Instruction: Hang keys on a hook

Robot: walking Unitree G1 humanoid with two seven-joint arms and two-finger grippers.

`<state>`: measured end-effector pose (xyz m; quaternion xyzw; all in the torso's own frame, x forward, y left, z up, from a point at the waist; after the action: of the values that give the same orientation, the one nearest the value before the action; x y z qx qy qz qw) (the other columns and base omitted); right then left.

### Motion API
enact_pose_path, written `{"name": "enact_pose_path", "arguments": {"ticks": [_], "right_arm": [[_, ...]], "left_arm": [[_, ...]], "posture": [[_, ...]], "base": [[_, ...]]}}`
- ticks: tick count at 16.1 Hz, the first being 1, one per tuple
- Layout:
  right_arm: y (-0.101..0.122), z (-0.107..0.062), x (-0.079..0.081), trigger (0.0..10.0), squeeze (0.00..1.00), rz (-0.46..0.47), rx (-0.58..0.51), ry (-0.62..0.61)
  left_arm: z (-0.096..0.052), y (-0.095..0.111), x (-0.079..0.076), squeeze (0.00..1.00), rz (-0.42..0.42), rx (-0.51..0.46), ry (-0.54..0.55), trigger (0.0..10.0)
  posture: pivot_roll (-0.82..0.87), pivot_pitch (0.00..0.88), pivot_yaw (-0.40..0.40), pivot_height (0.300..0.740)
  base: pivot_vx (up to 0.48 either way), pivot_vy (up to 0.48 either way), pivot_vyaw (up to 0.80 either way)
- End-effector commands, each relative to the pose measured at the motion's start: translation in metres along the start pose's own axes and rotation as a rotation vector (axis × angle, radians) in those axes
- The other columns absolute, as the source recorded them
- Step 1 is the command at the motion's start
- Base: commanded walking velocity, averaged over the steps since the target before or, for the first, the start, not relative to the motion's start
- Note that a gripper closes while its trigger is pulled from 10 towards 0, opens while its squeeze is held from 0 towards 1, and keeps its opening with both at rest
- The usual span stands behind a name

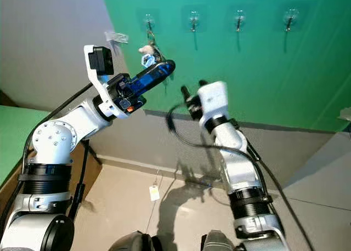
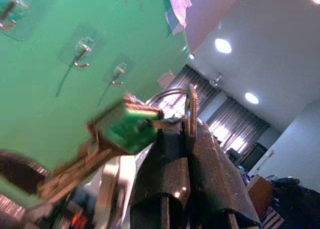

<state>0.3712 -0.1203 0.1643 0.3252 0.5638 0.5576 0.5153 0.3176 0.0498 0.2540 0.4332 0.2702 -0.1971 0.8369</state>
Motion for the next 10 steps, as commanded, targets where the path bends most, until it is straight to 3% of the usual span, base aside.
{"name": "enact_pose_path", "arguments": {"ticks": [1,4,6,7,10], "right_arm": [[0.016,0.005,-0.012,10.0,0.00,0.059,-0.043,-0.049],[0.016,0.006,-0.023,10.0,0.00,0.064,-0.033,-0.076],[0.014,0.005,-0.022,10.0,0.00,0.058,-0.025,-0.071],[0.012,0.004,-0.019,10.0,0.00,0.057,-0.018,-0.064],[0.007,0.000,-0.011,10.0,0.00,0.059,-0.003,-0.045]], "left_arm": [[-0.002,0.005,-0.006,0.00,0.029,0.004,-0.006,0.0],[-0.003,0.006,-0.003,0.00,0.090,0.032,0.034,0.0],[-0.003,0.006,0.009,0.00,0.206,0.071,0.124,0.0],[-0.005,0.005,0.023,0.00,0.322,0.118,0.221,0.0],[-0.008,0.008,0.039,0.00,0.464,0.152,0.336,0.0]], "posture": [[-0.25,0.069,0.163,0.717],[-0.25,0.070,0.164,0.717],[-0.25,0.071,0.164,0.717],[-0.25,0.073,0.165,0.717],[-0.25,0.074,0.167,0.717]], "base": [[0.000,0.000,0.00],[0.000,0.000,0.00],[0.000,0.000,0.00],[0.000,0.000,0.00],[0.000,0.000,0.00]]}}
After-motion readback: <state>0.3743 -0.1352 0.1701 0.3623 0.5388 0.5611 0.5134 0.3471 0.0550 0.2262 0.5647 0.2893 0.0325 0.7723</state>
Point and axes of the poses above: a point about 5 cm out from each wrist's last joint towards the gripper, its own z axis pointing out of the wrist towards the gripper, its own y axis along the axis of the wrist's last joint, x = y × z, the point moved 4 cm from there along z, pointing out of the wrist towards the gripper, and after that the axes turned 8 degrees about -z, right-handed, at the moved point
